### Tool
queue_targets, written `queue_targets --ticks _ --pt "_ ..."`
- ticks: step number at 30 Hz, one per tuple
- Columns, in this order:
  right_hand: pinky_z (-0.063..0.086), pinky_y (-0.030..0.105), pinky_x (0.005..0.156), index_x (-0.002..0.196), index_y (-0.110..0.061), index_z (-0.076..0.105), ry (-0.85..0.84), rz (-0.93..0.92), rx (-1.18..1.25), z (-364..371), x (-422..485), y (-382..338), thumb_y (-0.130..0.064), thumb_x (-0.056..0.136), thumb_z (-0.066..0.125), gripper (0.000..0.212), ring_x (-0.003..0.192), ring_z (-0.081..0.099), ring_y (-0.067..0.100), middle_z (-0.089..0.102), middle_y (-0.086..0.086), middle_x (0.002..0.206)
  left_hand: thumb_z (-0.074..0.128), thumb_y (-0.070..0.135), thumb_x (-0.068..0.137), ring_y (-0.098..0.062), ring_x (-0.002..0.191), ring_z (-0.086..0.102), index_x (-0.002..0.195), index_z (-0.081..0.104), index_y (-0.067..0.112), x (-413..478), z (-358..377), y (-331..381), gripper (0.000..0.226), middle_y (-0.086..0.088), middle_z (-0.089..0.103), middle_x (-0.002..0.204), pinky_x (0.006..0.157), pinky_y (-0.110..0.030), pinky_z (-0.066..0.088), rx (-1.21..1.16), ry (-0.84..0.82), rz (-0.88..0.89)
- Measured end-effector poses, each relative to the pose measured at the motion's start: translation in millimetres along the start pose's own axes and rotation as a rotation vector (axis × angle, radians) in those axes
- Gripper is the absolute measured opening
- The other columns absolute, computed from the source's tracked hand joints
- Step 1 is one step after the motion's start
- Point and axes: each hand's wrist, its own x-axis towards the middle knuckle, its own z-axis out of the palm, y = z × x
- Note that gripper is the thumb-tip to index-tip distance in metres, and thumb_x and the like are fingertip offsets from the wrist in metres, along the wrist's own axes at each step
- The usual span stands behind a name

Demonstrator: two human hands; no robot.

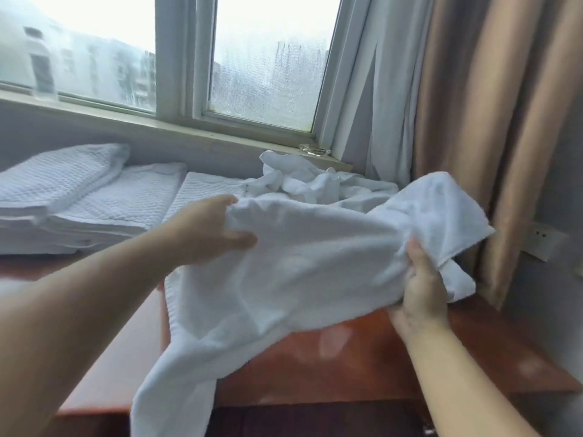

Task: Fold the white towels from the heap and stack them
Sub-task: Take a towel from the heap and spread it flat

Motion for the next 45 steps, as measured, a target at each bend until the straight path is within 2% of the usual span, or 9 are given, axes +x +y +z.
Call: queue_targets --ticks 4,17,24,28,31,35,39,42,45 --pt "0.058 0.035 0.075 0.105 -0.009 0.068 0.339 0.204 -0.584 -37.7 -37.1 29.5 -0.007 0.077 0.069 0.028 0.088 0.071 0.026 0.074 0.012 0.106 0.071 0.052 0.081 -0.029 0.128 0.042 0.148 0.038 0.030 -23.2 33.8 9.1 0.078 -0.005 0.048 0.140 0.106 -0.044 0.039 0.271 0.084 0.093" --pt "0.058 0.046 0.091 0.126 -0.013 0.057 0.385 0.304 -0.458 -63.8 -62.9 30.5 -0.014 0.083 0.066 0.043 0.098 0.070 0.029 0.071 0.008 0.111 0.032 0.080 0.086 -0.013 0.142 0.026 0.137 0.049 0.050 -77.0 122.3 -6.7 0.061 0.016 0.038 0.149 0.115 -0.045 0.027 0.344 -0.385 0.159" --pt "0.036 0.061 0.109 0.153 -0.015 0.030 0.683 -0.132 -1.001 -64.4 -71.8 19.4 -0.001 0.078 0.069 0.086 0.135 0.034 0.041 0.033 0.019 0.151 0.016 0.097 0.059 -0.014 0.146 0.009 0.146 0.028 0.057 -80.2 130.9 -13.4 0.097 0.014 0.018 0.158 0.116 -0.045 0.019 0.369 -0.432 0.128" --pt "0.038 0.055 0.099 0.124 -0.011 0.068 0.472 -0.473 -1.319 -62.5 -83.7 28.2 0.004 0.074 0.069 0.052 0.125 0.046 0.039 0.058 0.012 0.133 0.016 0.100 0.054 -0.015 0.146 0.009 0.146 0.026 0.057 -78.0 133.3 -13.7 0.102 0.013 0.015 0.159 0.116 -0.045 0.018 0.386 -0.422 0.132" --pt "0.040 0.042 0.099 0.110 -0.021 0.074 0.056 -0.297 -1.568 -61.5 -88.4 38.8 -0.020 0.092 0.061 0.022 0.116 0.057 0.023 0.068 -0.006 0.115 0.015 0.101 0.054 -0.015 0.146 0.010 0.145 0.028 0.058 -78.1 132.8 -14.2 0.101 0.014 0.016 0.159 0.117 -0.045 0.019 0.386 -0.418 0.142" --pt "0.035 0.034 0.106 0.126 -0.031 0.066 -0.319 -0.085 -1.597 -62.3 -83.8 33.6 -0.063 0.097 0.039 0.051 0.125 0.049 0.012 0.060 -0.018 0.133 0.033 0.093 0.071 -0.010 0.141 0.019 0.133 0.044 0.061 -82.0 129.9 -13.7 0.071 0.019 0.029 0.151 0.114 -0.042 0.029 0.320 -0.323 0.229" --pt "0.011 0.040 0.123 0.155 -0.044 0.027 -0.748 0.063 -1.612 -75.2 -79.0 19.4 -0.099 0.062 0.045 0.110 0.154 0.010 0.011 0.019 -0.018 0.166 0.034 0.095 0.073 0.005 0.135 0.027 0.125 0.048 0.066 -86.6 118.1 -15.8 0.060 0.037 0.036 0.140 0.112 -0.036 0.033 0.100 -0.422 0.411" --pt "0.004 0.038 0.124 0.155 -0.052 0.016 -0.877 0.060 -1.656 -85.5 -75.9 16.5 -0.080 0.060 0.075 0.115 0.155 -0.005 0.008 0.005 -0.019 0.168 0.040 0.098 0.066 0.007 0.136 0.024 0.139 0.034 0.066 -88.4 111.4 -21.3 0.080 0.039 0.030 0.144 0.115 -0.033 0.028 0.260 -0.580 0.482" --pt "0.010 0.035 0.124 0.149 -0.052 0.036 -0.792 -0.037 -1.596 -89.4 -75.6 19.9 -0.058 0.072 0.083 0.091 0.153 0.009 0.004 0.021 -0.021 0.165 0.054 0.072 0.086 0.004 0.135 0.033 0.136 0.047 0.061 -91.2 110.9 -23.5 0.052 0.035 0.038 0.142 0.114 -0.023 0.027 0.259 -0.498 0.469"
